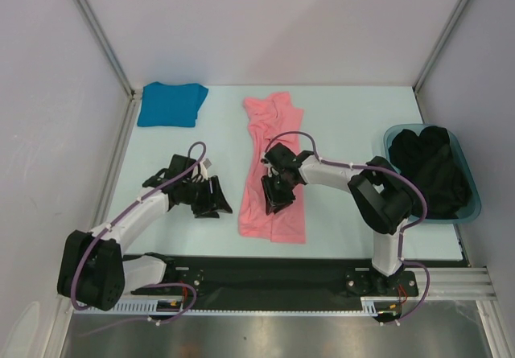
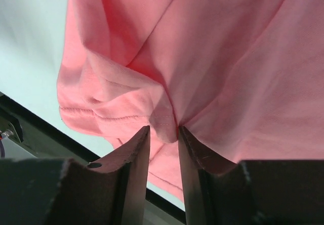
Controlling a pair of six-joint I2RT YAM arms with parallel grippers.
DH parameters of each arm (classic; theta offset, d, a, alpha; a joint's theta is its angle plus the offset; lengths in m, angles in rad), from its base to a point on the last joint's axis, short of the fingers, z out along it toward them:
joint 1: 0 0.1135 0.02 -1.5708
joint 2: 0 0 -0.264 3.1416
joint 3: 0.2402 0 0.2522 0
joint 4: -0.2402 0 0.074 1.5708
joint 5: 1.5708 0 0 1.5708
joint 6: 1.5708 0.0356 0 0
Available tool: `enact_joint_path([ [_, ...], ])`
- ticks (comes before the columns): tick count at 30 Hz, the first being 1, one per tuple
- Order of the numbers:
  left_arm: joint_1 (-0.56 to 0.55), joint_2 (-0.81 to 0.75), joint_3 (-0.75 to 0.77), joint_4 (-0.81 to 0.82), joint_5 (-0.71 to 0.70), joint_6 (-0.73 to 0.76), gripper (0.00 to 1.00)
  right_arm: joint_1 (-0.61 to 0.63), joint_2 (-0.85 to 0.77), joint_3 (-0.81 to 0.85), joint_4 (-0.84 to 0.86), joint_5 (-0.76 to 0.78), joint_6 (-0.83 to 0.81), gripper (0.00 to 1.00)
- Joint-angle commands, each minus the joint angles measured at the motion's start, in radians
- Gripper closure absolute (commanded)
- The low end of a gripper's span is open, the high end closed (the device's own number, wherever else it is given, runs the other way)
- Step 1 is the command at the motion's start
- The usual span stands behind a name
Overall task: Fold and stack the t-shirts
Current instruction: Fold the tshirt
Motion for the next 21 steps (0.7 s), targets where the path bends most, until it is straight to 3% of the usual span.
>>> enact_joint_path([
  [1, -0.003, 0.001, 0.029, 0.024, 0.022, 0.005, 0.41, 0.013, 0.003, -0.001, 0.029, 0.012, 0.007, 0.66],
  [6, -0.003, 0.005, 0.021, 0.024, 0.023, 0.011, 0.41, 0.019, 0.008, 0.022, -0.004, 0.015, 0.009, 0.82],
  [12, -0.003, 0.017, 0.018, 0.033, 0.032, 0.011, 0.41, 0.022, -0.047, 0.046, -0.092, 0.003, 0.051, 0.91],
  [17, -0.003, 0.021, 0.006, 0.047, 0.051, 0.013, 0.39, 0.016, -0.107, -0.022, -0.073, -0.216, 0.169, 0.93],
  [21, -0.003, 0.025, -0.004, 0.051, 0.052, -0.01, 0.36, 0.028, -0.158, -0.15, 0.071, -0.332, 0.323, 0.94],
])
